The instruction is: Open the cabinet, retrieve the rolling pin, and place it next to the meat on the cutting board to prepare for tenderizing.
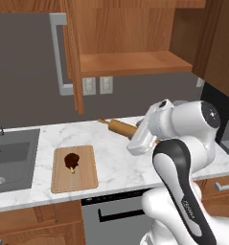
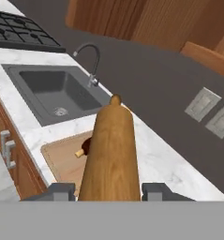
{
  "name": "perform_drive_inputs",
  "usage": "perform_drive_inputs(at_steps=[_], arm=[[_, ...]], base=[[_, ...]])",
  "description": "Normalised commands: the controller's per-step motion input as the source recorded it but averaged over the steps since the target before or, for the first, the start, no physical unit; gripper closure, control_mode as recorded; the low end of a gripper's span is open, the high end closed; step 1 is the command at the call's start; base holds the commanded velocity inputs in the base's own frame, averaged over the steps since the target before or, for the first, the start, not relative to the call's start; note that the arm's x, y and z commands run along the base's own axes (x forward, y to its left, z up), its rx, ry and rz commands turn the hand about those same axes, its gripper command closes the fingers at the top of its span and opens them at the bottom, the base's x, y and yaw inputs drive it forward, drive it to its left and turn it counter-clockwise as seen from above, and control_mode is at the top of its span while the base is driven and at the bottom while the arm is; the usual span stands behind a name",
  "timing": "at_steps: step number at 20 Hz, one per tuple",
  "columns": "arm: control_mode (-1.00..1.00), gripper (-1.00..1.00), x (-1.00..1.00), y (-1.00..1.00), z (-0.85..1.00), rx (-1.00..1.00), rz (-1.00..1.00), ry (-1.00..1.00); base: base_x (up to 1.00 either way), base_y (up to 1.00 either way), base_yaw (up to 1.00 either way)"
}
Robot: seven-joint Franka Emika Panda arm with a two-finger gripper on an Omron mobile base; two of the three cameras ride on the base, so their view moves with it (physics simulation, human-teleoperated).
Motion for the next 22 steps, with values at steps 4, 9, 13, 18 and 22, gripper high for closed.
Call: perform_drive_inputs(at_steps=[4,9,13,18,22], arm=[[-1.00,1.00,0.00,0.25,-0.41,-0.08,0.09,0.02],[-1.00,1.00,0.00,0.12,-0.47,-0.03,0.10,0.00],[-1.00,1.00,0.01,0.00,-0.50,0.00,0.12,0.00],[-1.00,1.00,0.18,0.04,-0.30,0.00,0.11,0.00],[-1.00,1.00,0.16,0.18,-0.27,0.00,0.10,0.00]], base=[[0.00,0.00,0.00],[0.00,0.00,0.00],[0.00,0.00,0.00],[0.00,0.00,0.00],[0.00,0.00,0.00]])
